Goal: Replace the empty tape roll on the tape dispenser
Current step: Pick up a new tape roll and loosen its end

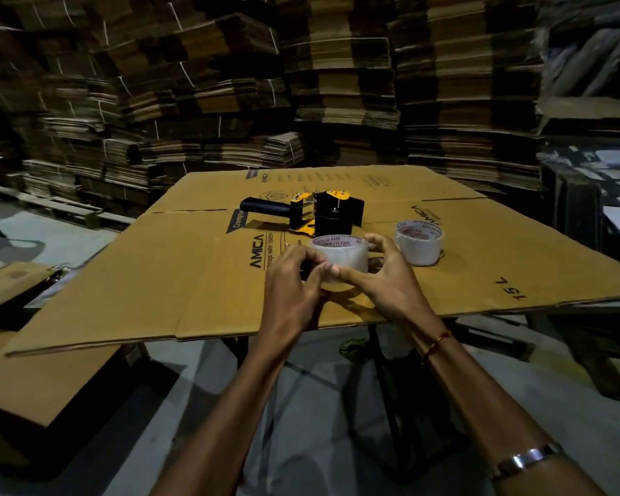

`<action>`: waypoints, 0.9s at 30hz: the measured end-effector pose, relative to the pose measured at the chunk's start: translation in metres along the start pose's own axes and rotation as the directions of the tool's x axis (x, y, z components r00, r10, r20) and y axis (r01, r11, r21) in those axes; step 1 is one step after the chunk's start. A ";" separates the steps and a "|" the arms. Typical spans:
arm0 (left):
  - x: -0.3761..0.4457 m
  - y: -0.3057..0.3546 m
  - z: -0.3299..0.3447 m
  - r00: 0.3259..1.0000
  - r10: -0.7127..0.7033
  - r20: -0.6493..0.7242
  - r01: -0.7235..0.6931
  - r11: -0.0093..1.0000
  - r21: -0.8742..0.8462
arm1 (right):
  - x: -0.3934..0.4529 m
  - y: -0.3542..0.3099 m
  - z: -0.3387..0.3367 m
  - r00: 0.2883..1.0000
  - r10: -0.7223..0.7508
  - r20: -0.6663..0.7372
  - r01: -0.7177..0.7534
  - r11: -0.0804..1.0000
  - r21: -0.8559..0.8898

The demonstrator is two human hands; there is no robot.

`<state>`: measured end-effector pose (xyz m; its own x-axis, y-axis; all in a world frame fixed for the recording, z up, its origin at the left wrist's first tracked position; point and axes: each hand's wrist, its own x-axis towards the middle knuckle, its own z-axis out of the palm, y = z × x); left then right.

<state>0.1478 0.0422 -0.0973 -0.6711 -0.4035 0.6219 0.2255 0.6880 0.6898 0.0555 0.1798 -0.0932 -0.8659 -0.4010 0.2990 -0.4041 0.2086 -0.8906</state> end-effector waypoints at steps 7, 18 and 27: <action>0.009 -0.009 -0.001 0.976 -0.216 0.010 0.216 0.973 -0.079 | -0.007 -0.004 0.010 0.976 -0.115 -0.185 0.105 0.992 -0.064; 0.015 -0.014 0.005 0.951 -0.279 0.136 0.269 0.959 0.087 | -0.003 0.003 0.005 0.986 -0.129 -0.107 0.124 0.991 -0.050; 0.022 -0.006 -0.007 0.893 -0.273 0.358 0.291 0.957 0.004 | 0.004 0.007 -0.001 1.000 -0.008 -0.014 0.011 0.981 0.191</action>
<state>0.1370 0.0248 -0.0855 -0.9134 -0.3326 0.2344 0.0176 0.5432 0.8394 0.0493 0.1805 -0.0977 -0.8665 -0.3903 0.3111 -0.3496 0.0297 -0.9364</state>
